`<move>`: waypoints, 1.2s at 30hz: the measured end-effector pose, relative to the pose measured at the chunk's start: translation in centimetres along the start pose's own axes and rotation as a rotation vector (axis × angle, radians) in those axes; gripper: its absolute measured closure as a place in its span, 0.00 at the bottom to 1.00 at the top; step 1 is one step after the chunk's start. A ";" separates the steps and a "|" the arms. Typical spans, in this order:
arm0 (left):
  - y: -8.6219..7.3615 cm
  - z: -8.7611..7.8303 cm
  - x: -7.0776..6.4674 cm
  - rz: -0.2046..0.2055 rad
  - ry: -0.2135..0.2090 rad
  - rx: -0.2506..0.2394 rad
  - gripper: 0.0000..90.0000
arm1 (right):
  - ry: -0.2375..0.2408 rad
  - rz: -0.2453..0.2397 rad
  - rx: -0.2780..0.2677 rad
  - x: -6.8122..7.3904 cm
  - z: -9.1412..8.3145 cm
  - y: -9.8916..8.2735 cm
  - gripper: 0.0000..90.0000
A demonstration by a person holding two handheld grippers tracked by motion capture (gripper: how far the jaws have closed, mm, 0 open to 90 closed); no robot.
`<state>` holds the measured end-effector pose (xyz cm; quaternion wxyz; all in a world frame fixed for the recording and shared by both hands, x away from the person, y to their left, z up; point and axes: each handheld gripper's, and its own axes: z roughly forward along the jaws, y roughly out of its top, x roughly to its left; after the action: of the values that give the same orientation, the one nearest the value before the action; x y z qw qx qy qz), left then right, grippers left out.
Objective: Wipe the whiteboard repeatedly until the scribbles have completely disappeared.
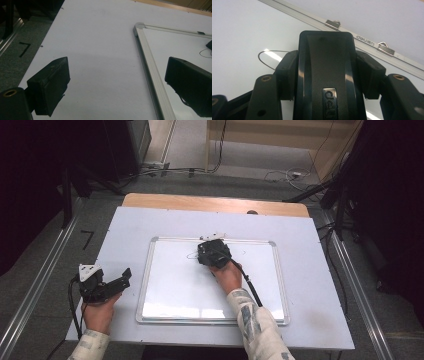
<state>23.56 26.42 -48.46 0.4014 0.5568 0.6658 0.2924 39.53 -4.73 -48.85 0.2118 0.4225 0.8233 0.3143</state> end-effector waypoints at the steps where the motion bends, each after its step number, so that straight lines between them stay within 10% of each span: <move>1: 0.0 0.0 0.0 0.000 0.000 0.000 0.07 | 0.000 0.000 0.002 0.1 0.0 0.0 0.44; 26: 0.0 0.0 0.1 -0.001 0.001 0.000 0.07 | 0.079 -0.098 0.001 4.3 0.3 0.8 0.44; 36: -0.1 -0.3 0.4 -0.007 0.005 -0.003 0.07 | 0.078 -0.100 0.017 3.7 -0.3 0.2 0.44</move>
<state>23.19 26.80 -48.44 0.4015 0.5530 0.6684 0.2936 37.42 -1.67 -48.79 0.1914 0.3699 0.8537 0.3124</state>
